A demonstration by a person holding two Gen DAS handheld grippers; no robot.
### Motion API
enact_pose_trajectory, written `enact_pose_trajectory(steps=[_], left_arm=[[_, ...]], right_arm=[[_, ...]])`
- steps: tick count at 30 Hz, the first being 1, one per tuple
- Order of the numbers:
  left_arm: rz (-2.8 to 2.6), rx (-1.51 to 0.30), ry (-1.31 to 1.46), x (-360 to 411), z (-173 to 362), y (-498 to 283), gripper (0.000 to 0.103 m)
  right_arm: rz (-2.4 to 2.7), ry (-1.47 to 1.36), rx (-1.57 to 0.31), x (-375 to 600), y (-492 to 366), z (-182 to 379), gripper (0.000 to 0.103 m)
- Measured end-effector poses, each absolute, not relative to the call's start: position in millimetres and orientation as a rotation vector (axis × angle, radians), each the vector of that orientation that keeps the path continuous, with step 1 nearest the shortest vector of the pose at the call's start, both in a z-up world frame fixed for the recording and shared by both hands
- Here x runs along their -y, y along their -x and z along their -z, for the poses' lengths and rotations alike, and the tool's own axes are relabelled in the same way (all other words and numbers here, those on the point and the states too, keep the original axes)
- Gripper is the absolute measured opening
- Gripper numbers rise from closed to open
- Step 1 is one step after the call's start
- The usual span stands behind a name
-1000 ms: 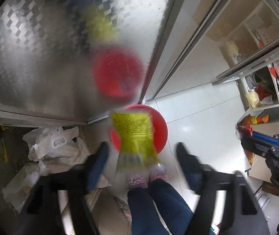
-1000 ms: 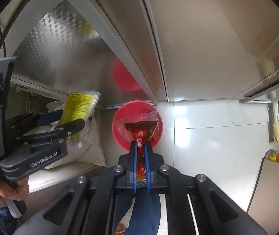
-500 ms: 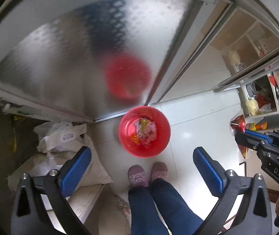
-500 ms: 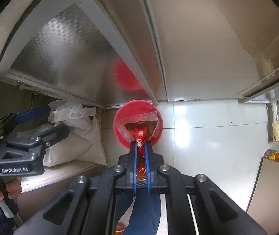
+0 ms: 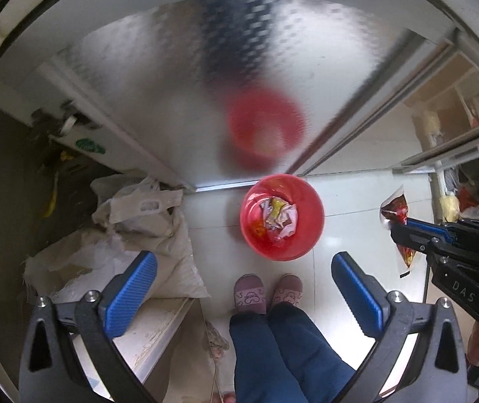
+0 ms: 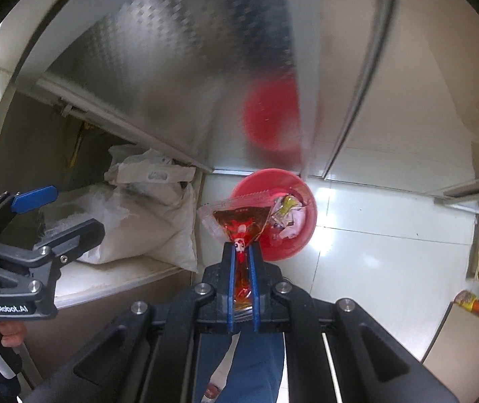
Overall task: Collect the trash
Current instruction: 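Open the left tool over the bin while the right tool releases the packet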
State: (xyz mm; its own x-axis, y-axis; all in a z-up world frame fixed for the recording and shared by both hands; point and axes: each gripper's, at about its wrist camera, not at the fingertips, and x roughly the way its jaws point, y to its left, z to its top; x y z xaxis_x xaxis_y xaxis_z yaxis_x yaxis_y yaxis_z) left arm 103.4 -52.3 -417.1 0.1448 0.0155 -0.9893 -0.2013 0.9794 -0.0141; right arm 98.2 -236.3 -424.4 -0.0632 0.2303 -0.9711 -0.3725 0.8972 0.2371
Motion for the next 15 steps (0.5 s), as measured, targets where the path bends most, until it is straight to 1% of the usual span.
enact_pose_trajectory(steps=[6, 9, 10, 11, 13, 14, 15], left_arm=[[-0.19, -1.432, 0.165, 45.6, 428.6, -96.3, 0.103], [-0.207, -1.432, 0.157, 45.4, 430.1, -93.1, 0.103], [-0.207, -1.434, 0.16, 45.4, 430.9, -92.5, 0.103], [-0.206, -1.433, 0.163, 45.5, 431.6, -91.4, 0.103], [-0.204, -1.429, 0.166, 45.0, 432.0, -89.8, 0.103], [-0.203, -1.428, 0.166, 45.4, 431.8, -89.1, 0.103], [-0.201, -1.426, 0.164, 45.1, 432.3, -87.9, 0.103]], right_arm=[[-0.516, 0.163, -1.562, 220.2, -95.6, 441.7, 0.008], [-0.517, 0.187, -1.566, 218.4, -94.8, 444.3, 0.012], [-0.513, 0.197, -1.567, 217.2, -94.1, 446.4, 0.021], [-0.51, 0.202, -1.564, 216.4, -93.6, 447.5, 0.039], [-0.509, 0.191, -1.555, 217.6, -91.6, 447.5, 0.057], [-0.508, 0.188, -1.551, 218.6, -90.5, 447.1, 0.06], [-0.504, 0.193, -1.551, 219.3, -89.6, 446.9, 0.061]])
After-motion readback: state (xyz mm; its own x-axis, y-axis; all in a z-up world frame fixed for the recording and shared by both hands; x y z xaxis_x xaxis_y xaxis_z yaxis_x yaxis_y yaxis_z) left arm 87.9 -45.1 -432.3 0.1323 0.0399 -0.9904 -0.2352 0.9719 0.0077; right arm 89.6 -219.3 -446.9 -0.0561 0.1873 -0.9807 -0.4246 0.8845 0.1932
